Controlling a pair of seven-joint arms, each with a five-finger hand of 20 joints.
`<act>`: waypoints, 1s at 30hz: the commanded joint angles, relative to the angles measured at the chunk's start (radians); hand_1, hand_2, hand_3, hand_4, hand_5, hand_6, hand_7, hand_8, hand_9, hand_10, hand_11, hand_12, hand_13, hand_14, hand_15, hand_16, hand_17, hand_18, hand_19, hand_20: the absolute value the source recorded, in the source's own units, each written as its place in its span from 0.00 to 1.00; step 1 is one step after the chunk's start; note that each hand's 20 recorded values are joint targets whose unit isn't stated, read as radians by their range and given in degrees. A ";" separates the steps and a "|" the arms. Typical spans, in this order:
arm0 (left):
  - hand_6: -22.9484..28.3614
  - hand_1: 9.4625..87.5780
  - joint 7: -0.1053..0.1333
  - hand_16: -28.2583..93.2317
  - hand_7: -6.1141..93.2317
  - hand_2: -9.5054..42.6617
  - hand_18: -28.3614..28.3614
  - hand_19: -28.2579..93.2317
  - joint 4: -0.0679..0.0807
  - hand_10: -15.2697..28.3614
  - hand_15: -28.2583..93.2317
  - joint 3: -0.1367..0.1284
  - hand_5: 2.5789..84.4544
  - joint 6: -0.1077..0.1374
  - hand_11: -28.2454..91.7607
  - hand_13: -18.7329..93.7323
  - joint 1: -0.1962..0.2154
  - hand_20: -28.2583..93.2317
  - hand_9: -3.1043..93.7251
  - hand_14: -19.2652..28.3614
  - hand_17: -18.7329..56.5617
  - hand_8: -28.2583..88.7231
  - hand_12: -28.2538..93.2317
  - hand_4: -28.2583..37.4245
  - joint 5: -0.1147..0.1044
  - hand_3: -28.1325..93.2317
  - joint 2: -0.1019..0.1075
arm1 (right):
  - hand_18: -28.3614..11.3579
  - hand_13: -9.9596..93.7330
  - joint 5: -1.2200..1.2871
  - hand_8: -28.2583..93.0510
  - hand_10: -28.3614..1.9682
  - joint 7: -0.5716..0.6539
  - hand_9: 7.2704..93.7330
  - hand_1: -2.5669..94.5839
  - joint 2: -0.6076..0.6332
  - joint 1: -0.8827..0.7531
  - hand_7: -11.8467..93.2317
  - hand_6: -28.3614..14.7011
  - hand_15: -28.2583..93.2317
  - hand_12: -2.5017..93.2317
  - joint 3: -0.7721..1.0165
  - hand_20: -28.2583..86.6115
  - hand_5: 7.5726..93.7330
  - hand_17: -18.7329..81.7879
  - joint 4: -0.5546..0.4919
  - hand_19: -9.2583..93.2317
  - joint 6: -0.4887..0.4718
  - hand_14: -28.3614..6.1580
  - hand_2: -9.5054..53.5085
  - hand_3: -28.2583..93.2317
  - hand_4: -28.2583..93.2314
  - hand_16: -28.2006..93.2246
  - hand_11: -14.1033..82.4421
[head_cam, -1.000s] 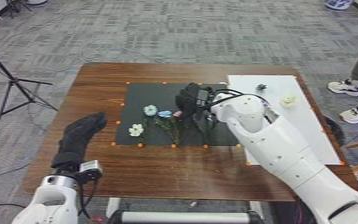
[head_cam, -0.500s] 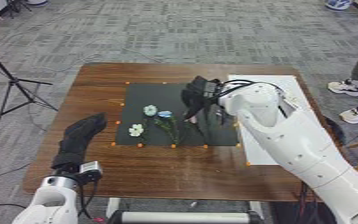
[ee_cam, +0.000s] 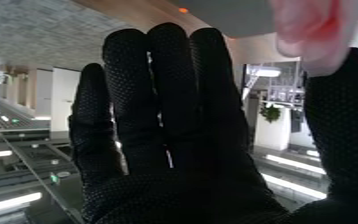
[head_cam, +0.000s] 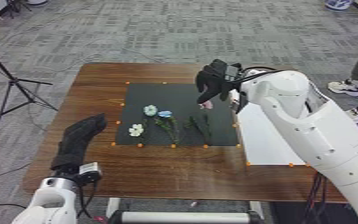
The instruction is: Arrange flowers
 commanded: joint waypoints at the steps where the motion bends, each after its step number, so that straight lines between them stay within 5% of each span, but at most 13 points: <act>1: 0.54 0.19 -0.007 0.24 0.21 0.23 0.71 0.28 0.002 0.64 0.35 0.008 0.53 -0.010 0.39 0.45 -0.008 0.34 0.49 0.74 0.27 0.18 0.32 0.06 0.003 0.81 -0.002 | 0.13 0.62 -0.032 0.12 0.49 -0.001 0.67 0.25 -0.047 0.020 0.40 0.73 0.67 0.32 -0.018 0.68 0.63 0.39 0.046 0.67 0.034 0.38 0.04 0.82 0.07 0.49 0.51; 12: 0.54 0.19 0.000 0.24 0.21 0.23 0.71 0.28 0.001 0.64 0.35 0.004 0.53 -0.022 0.39 0.45 -0.003 0.35 0.49 0.75 0.27 0.18 0.32 0.06 0.003 0.81 -0.009 | 0.14 0.64 -0.068 0.11 0.51 0.038 0.70 0.28 -0.112 -0.031 0.42 0.74 0.68 0.32 -0.057 0.68 0.66 0.40 0.158 0.68 0.244 0.41 0.05 0.82 0.07 0.50 0.52; 19: 0.54 0.19 -0.005 0.24 0.21 0.22 0.71 0.28 0.004 0.64 0.35 0.005 0.53 -0.022 0.39 0.45 -0.011 0.34 0.49 0.75 0.27 0.18 0.32 0.06 0.003 0.82 -0.014 | 0.14 0.64 -0.069 0.11 0.50 0.062 0.70 0.25 -0.161 -0.062 0.42 0.73 0.68 0.32 -0.044 0.68 0.66 0.40 0.227 0.68 0.255 0.40 0.07 0.81 0.06 0.50 0.52; 30: 0.54 0.19 -0.011 0.24 0.21 0.23 0.71 0.28 0.008 0.64 0.35 0.010 0.53 -0.027 0.39 0.45 -0.022 0.35 0.49 0.75 0.27 0.18 0.32 0.06 0.006 0.81 -0.014 | 0.12 0.64 -0.001 0.12 0.45 0.099 0.70 0.15 -0.180 -0.082 0.39 0.70 0.68 0.32 -0.048 0.68 0.66 0.40 0.246 0.68 0.277 0.36 0.30 0.75 0.05 0.50 0.51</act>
